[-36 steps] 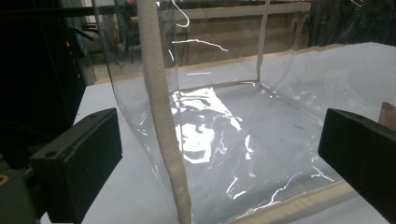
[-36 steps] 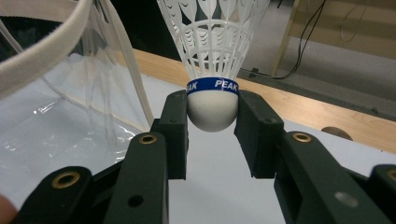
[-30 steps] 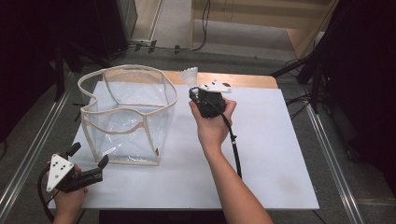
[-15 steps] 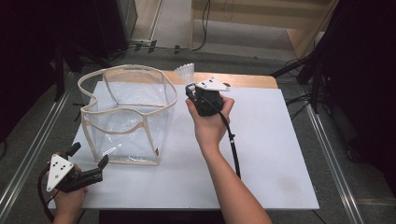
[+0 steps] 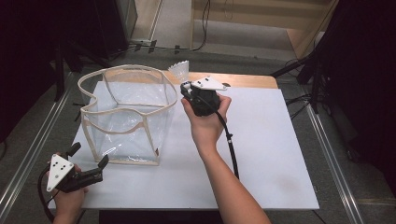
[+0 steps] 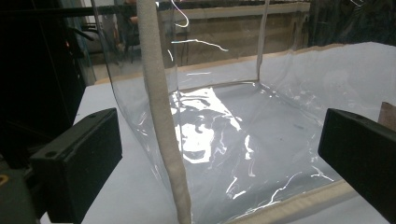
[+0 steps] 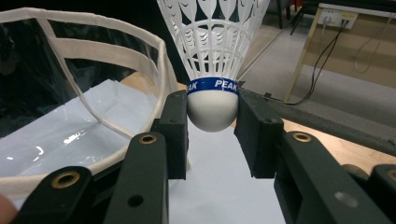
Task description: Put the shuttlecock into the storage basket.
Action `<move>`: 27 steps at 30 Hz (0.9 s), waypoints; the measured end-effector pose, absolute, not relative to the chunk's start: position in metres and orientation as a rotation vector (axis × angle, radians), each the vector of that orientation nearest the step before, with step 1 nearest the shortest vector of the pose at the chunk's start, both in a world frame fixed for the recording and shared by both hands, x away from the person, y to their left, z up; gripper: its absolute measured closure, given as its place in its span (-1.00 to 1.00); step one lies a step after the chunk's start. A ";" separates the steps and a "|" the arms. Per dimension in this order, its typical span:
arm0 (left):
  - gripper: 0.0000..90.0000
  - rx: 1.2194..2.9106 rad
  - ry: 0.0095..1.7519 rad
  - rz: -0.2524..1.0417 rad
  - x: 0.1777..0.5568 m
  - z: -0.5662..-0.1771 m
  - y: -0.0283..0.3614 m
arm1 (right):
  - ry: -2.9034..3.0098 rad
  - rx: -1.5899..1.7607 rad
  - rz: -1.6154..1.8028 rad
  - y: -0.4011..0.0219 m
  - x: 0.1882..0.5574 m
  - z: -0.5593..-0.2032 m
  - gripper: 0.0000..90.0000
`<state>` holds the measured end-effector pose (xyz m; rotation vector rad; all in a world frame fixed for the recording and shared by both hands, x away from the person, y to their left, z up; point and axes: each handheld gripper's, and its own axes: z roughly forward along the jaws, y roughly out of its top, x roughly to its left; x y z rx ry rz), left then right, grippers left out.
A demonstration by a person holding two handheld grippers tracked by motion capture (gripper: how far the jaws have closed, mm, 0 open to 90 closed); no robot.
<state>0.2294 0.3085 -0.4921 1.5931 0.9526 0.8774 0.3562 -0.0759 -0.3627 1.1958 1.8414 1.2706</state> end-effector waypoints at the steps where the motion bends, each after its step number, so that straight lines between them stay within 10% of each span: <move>1: -0.99 1.593 0.953 0.877 0.229 -0.492 0.309 | 1.843 1.189 1.274 -0.074 0.355 -0.361 0.40; 27: -0.99 1.592 0.953 0.877 0.229 -0.492 0.308 | 1.868 1.121 1.344 -0.056 0.344 -0.352 0.40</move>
